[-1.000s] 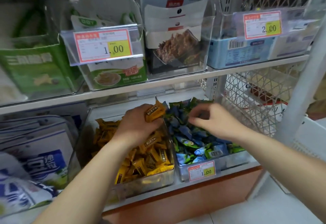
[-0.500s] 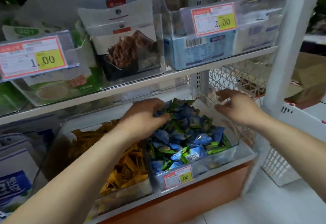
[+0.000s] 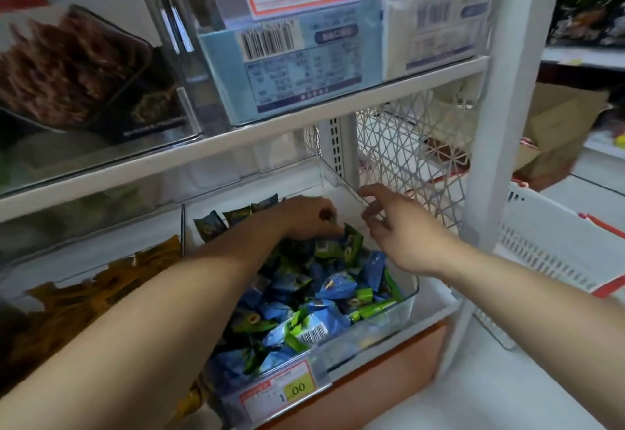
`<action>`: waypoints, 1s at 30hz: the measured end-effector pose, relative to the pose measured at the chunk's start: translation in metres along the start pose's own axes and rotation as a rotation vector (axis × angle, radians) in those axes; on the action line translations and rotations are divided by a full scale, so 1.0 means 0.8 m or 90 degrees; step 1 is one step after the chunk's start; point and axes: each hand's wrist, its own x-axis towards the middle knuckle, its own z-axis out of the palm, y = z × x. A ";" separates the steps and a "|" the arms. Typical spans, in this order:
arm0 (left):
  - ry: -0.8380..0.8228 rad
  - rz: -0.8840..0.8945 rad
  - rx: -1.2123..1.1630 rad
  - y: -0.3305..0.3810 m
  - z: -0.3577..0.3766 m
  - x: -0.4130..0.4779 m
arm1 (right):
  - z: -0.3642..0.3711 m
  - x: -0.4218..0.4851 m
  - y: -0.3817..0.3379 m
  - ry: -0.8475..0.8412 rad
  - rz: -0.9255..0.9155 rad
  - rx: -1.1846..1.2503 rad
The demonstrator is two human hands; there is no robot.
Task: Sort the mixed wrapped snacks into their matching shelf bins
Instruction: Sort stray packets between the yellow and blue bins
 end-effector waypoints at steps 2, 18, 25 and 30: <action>-0.055 0.055 0.022 0.000 0.003 -0.012 | 0.000 0.000 0.000 -0.005 0.001 0.006; 0.158 0.002 0.042 0.004 -0.046 -0.002 | 0.003 -0.008 -0.003 0.008 0.014 0.038; -0.008 -0.003 0.069 -0.020 -0.010 0.009 | 0.005 -0.009 -0.002 0.014 0.008 0.044; -0.136 0.001 0.016 -0.027 -0.027 -0.018 | 0.004 -0.009 -0.001 0.015 0.009 0.041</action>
